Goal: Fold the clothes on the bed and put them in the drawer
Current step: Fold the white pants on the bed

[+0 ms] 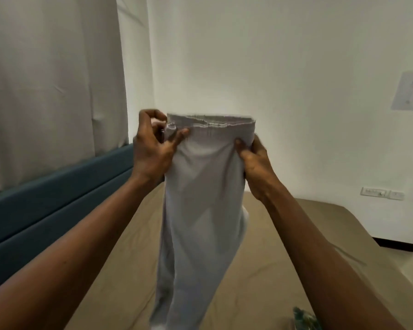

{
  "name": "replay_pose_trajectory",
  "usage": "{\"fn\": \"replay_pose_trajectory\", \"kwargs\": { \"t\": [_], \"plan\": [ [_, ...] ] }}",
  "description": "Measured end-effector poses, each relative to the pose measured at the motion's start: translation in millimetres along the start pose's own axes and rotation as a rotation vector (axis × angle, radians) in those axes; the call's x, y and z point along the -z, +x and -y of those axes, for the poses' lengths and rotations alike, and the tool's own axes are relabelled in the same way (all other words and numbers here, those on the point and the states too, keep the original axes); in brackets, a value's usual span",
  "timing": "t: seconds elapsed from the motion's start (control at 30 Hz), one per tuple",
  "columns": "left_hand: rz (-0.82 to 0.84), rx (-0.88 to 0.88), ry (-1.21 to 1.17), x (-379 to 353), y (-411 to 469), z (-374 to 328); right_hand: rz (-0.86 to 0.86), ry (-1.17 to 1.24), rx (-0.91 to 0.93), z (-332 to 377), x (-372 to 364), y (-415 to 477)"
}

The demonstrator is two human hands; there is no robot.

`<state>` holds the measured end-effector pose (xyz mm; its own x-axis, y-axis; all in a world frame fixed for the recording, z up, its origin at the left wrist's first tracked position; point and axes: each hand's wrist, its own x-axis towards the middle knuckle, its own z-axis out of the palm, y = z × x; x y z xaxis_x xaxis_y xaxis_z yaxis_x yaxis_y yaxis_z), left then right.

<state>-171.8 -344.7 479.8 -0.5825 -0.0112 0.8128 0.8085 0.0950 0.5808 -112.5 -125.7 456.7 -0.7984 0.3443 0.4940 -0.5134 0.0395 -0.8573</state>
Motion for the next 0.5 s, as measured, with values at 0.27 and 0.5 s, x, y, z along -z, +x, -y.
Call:
{"fn": "replay_pose_trajectory", "kwargs": {
  "t": [0.27, 0.5],
  "plan": [
    [-0.284, 0.065, 0.276, 14, 22, -25, -0.282, -0.505, 0.387, 32, -34, 17],
    [-0.074, 0.108, -0.222, 70, 6, -77, -0.515, -0.538, 0.431, 99, -90, -43]
  ]
}}
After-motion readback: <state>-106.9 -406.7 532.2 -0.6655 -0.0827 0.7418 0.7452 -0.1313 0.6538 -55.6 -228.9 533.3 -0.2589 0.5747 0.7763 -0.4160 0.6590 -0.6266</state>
